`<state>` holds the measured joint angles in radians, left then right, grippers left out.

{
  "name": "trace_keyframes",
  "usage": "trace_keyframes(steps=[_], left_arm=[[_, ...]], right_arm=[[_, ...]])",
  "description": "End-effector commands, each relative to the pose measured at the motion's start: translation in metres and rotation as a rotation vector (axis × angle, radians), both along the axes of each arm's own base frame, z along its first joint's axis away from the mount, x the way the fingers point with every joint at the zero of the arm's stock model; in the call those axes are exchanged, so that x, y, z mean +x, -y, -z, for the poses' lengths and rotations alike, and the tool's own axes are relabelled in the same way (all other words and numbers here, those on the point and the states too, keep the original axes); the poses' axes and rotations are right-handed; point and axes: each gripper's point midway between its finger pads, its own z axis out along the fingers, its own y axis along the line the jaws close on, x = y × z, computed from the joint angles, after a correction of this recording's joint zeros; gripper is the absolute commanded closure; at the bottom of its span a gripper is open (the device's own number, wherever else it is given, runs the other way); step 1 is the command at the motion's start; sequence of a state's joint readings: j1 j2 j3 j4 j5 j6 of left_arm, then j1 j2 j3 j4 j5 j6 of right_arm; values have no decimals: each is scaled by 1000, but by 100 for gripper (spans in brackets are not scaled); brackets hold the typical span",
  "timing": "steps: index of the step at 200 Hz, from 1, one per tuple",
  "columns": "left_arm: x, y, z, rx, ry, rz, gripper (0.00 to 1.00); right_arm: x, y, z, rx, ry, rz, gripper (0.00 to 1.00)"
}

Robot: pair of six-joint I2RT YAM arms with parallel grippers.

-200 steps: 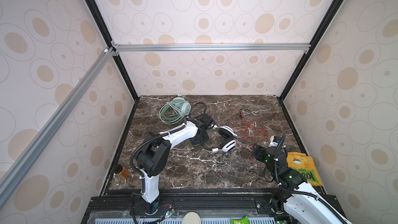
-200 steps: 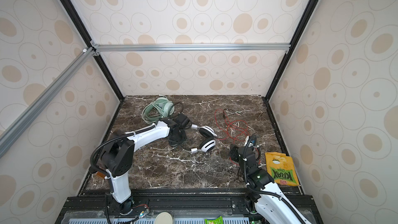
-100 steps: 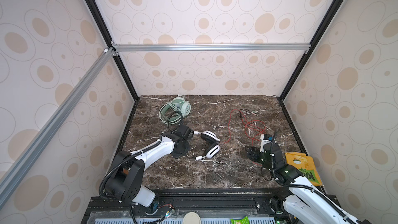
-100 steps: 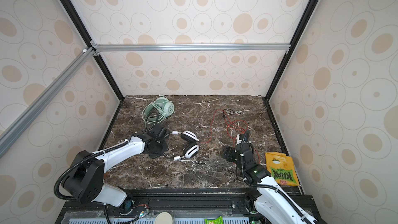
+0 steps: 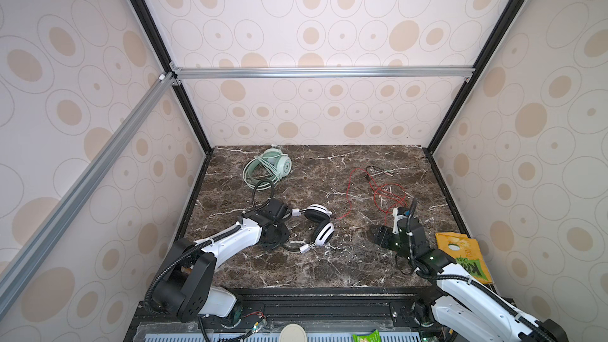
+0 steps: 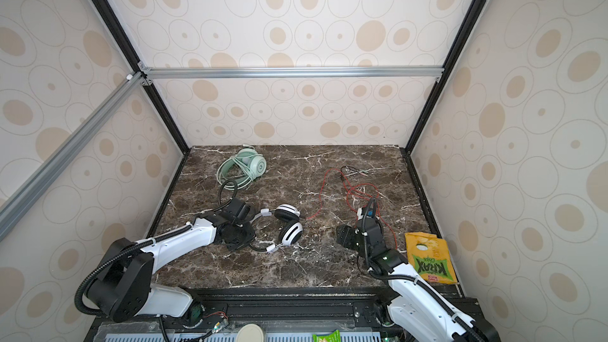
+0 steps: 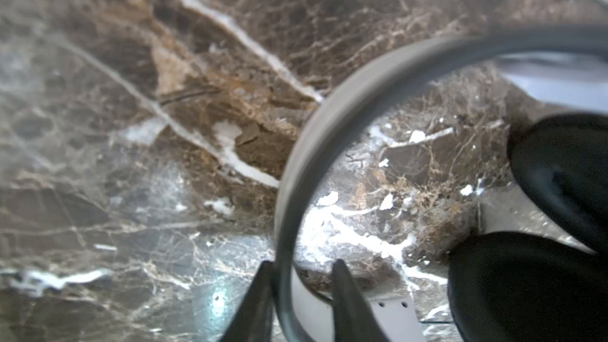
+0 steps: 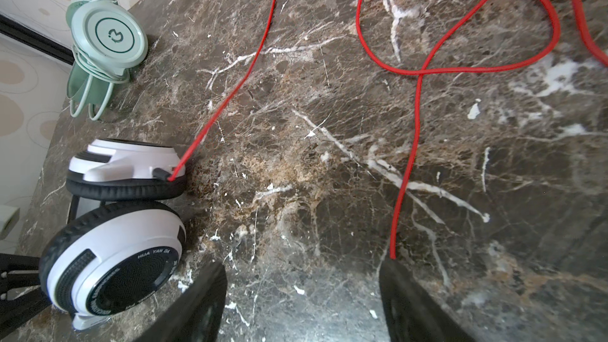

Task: Wrap the headphones

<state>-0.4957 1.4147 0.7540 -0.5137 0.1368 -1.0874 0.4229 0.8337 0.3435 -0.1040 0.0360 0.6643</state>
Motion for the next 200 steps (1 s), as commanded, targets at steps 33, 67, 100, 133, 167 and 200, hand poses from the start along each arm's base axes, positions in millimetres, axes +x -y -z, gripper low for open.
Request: trace_keyframes(steps=[33, 67, 100, 133, 167, 200], left_arm=[[31, -25, -7, 143, 33, 89, 56], [31, -18, 7, 118, -7, 108, 66], [26, -14, 12, 104, -23, 116, 68], [17, -7, 14, 121, -52, 149, 67], [1, -3, 20, 143, -111, 146, 68], [-20, -15, 36, 210, -198, 118, 75]], right_arm=[[10, -8, -3, -2, 21, -25, 24], [7, -3, 0, -24, 25, -19, 23], [2, 8, 2, -50, 47, 17, 22], [1, 13, 1, -56, 69, 32, 22], [2, 12, -1, -54, 77, 30, 22], [2, 10, -1, -34, 80, 27, 22]])
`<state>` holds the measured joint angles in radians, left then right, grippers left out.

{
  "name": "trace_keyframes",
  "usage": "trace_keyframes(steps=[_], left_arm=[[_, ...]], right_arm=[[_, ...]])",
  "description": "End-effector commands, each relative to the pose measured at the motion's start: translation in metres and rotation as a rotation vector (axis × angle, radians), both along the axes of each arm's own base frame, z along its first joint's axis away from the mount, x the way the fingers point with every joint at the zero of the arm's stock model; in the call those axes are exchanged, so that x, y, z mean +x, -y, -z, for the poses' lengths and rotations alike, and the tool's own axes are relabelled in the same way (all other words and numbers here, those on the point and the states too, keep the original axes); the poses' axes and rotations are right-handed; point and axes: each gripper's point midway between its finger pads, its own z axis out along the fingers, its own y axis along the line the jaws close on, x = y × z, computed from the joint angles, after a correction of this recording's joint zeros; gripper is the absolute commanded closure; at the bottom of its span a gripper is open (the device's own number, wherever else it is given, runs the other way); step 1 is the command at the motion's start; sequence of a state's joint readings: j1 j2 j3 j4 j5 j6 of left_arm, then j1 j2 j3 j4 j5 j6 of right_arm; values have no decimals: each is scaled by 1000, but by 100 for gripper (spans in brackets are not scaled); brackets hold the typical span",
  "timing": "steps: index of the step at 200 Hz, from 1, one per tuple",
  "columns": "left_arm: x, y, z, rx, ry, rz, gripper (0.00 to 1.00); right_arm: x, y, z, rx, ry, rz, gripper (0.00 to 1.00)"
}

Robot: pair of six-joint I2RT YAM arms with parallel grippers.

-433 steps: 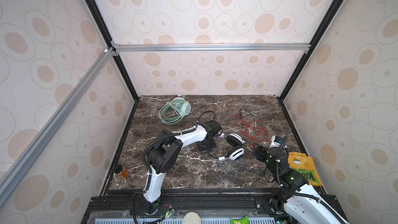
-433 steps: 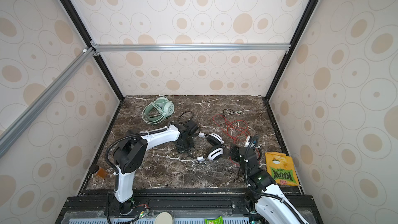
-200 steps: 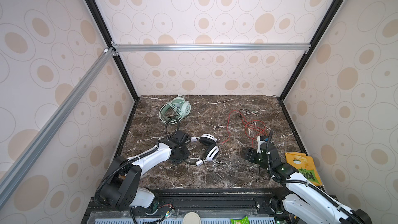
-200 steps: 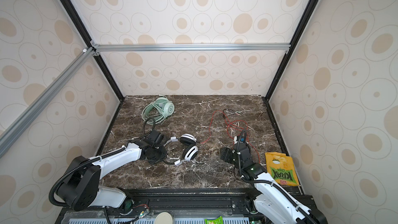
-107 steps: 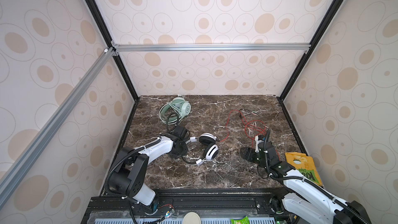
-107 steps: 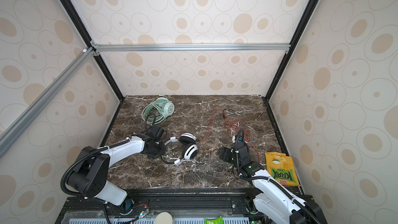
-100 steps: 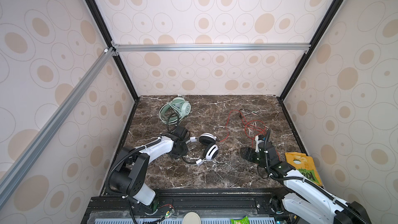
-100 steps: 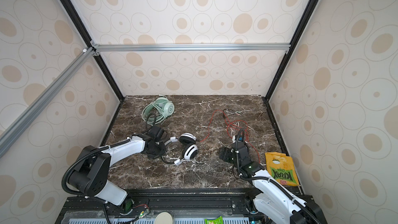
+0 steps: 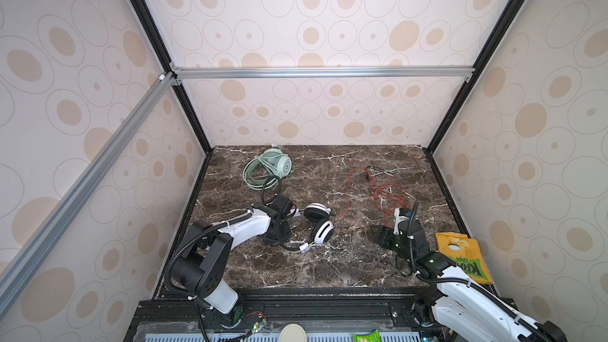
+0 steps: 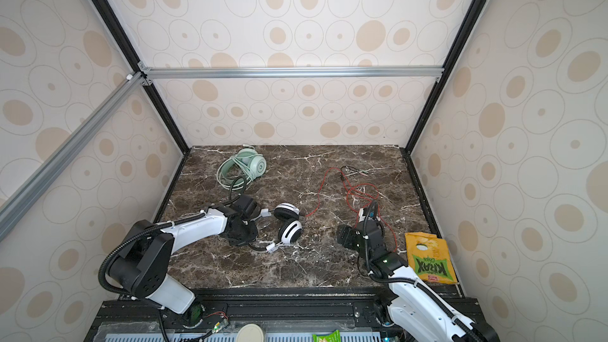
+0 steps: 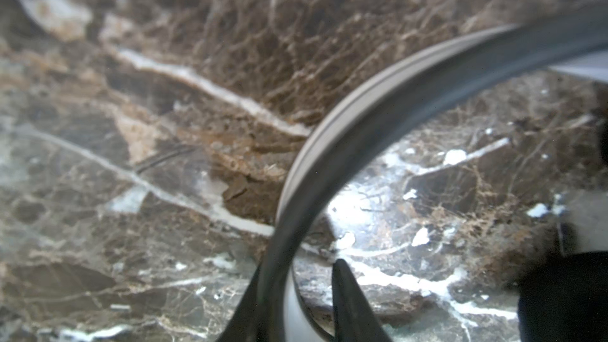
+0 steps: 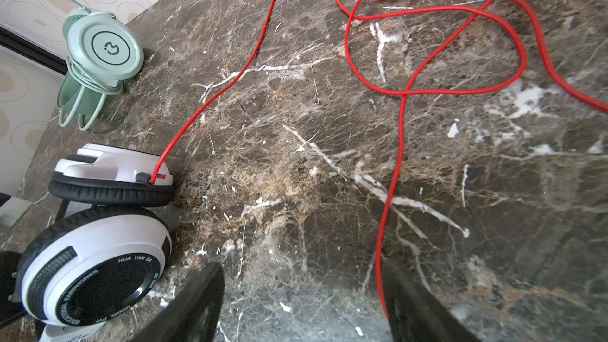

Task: Wrap the headphones

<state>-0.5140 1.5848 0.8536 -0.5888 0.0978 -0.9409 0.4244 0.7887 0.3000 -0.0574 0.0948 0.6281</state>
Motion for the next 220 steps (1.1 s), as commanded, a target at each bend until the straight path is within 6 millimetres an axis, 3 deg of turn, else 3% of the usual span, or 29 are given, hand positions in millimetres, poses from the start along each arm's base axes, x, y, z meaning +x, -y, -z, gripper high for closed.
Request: trace_keyframes(steps=[1, 45, 76, 110, 138, 160, 185, 196, 220], left_arm=[[-23, -15, 15, 90, -104, -37, 74], [-26, -15, 29, 95, -124, -18, 100], [-12, -6, 15, 69, -75, 9, 100], [30, 14, -34, -25, 75, 31, 100], [65, 60, -81, -318, 186, 85, 100], [83, 77, -120, -382, 281, 176, 100], [93, 62, -159, -311, 419, 182, 100], [89, 55, -178, -311, 483, 183, 100], [79, 27, -214, -297, 615, 85, 100]], right_arm=[[-1, 1, 1, 7, 12, 4, 22], [-2, 2, -5, -3, 35, -4, 22], [-3, 4, -7, -15, 44, -3, 21], [0, -2, -14, -42, 48, -56, 22], [2, -25, -34, -66, 34, -228, 22], [12, -31, -54, -52, 26, -285, 22], [26, -27, -81, -27, 37, -295, 22], [29, -26, -91, -52, 38, -307, 22], [44, -4, -113, -104, 66, -233, 22]])
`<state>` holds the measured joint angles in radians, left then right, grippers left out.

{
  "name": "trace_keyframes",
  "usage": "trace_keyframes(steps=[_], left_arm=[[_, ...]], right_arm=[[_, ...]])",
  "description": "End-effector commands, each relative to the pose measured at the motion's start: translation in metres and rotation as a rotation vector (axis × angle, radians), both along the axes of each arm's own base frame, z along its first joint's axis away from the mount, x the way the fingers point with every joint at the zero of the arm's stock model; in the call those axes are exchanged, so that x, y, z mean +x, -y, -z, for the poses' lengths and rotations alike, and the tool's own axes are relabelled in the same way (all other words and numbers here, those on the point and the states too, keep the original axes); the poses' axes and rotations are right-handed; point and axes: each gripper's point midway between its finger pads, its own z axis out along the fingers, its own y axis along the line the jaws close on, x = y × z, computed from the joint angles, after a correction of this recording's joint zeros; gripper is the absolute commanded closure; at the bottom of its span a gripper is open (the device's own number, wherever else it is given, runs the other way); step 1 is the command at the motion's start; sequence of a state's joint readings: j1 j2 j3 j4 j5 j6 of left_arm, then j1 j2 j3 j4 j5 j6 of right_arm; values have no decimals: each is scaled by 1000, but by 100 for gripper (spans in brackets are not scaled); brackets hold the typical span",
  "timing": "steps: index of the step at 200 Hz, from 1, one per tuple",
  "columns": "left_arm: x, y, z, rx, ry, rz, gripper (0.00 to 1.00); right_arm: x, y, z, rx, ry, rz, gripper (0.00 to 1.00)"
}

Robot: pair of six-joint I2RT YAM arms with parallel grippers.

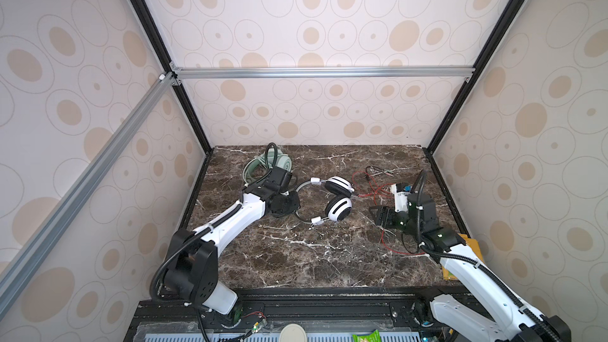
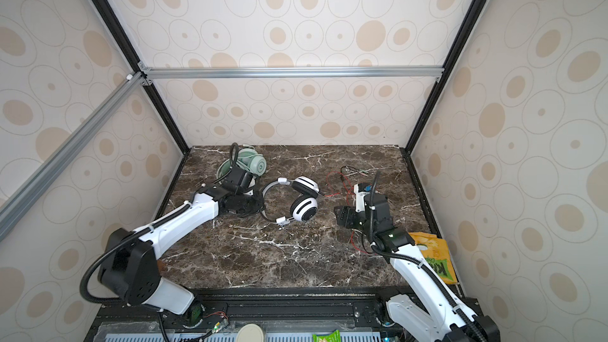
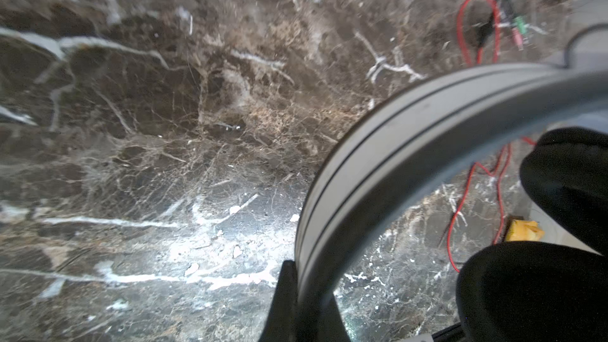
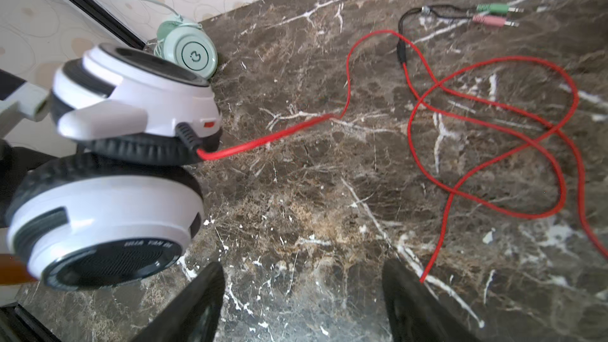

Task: Wrap the headphones

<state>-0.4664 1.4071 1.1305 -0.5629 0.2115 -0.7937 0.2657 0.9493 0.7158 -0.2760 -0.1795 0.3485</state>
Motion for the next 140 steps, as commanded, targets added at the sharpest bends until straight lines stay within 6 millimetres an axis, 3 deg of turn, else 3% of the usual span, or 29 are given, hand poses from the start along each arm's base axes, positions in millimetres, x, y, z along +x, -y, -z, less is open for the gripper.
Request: trace_keyframes(steps=[1, 37, 72, 98, 140], left_arm=[[0, -20, -61, -53, 195, -74, 100], [-2, -67, -91, -75, 327, -264, 100], [-4, -73, -151, -175, 573, -211, 100], [-6, -87, -185, -155, 646, -249, 100], [-11, -101, -220, -156, 688, -305, 100]], right_arm=[[2, 11, -15, -55, 6, -3, 22], [15, 2, -38, -35, 138, -66, 26], [23, -29, -41, 50, 366, -237, 31], [36, -31, -24, 2, 445, -250, 31], [63, -48, 0, -84, 464, -355, 24]])
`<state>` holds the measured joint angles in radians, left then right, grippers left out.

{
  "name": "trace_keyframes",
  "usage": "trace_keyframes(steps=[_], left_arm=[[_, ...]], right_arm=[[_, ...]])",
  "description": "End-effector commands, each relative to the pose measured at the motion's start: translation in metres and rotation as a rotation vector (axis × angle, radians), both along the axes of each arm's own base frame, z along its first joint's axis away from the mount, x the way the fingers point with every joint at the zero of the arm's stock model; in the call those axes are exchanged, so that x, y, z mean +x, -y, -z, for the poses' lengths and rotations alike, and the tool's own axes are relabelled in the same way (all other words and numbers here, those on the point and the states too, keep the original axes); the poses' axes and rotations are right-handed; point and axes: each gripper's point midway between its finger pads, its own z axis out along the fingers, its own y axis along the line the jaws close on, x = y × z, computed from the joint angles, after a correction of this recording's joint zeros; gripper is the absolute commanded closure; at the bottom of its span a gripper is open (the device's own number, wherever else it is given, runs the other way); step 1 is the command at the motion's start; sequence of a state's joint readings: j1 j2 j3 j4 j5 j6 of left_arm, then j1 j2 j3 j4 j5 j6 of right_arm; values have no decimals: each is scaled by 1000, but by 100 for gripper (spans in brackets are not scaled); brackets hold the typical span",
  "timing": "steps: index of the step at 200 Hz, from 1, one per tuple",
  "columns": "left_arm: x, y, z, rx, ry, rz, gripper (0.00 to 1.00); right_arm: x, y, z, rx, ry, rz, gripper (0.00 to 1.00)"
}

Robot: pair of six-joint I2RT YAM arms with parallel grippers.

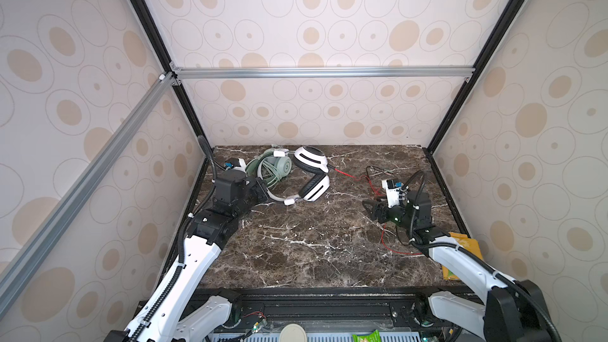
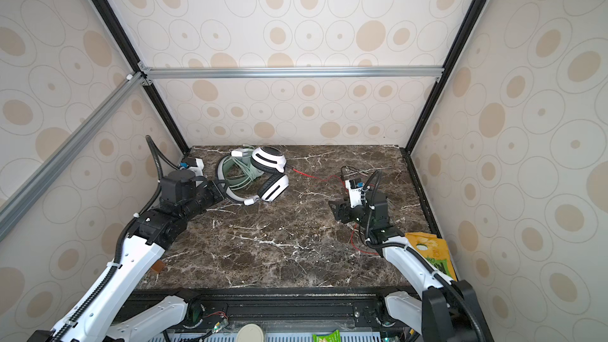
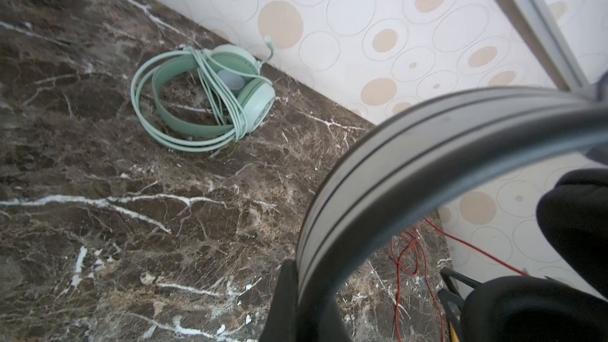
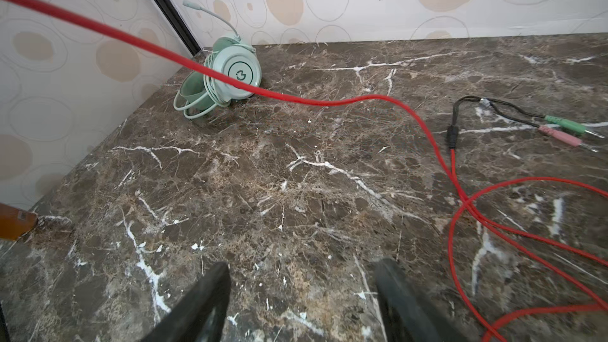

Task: Wrap the headphones

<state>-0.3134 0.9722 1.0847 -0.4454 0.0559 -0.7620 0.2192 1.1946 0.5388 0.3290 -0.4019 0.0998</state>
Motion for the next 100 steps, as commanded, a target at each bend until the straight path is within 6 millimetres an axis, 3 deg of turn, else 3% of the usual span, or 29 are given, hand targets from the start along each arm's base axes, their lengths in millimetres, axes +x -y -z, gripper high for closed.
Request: trace_keyframes(steps=[1, 28, 47, 62, 100], left_arm=[[-3, -11, -71, -65, 178, -45, 100], [-1, -21, -88, -47, 195, -93, 100], [2, -19, -97, -43, 201, -77, 100], [4, -17, -99, -49, 205, -68, 100], [8, -22, -100, -34, 194, -82, 100]], right_arm=[[21, -16, -29, -36, 202, -88, 24], [42, -7, -20, -185, 325, -49, 26], [58, -3, -4, -286, 289, -47, 26], [65, -11, 4, -317, 291, -104, 34], [69, -22, -5, -281, 324, -177, 40]])
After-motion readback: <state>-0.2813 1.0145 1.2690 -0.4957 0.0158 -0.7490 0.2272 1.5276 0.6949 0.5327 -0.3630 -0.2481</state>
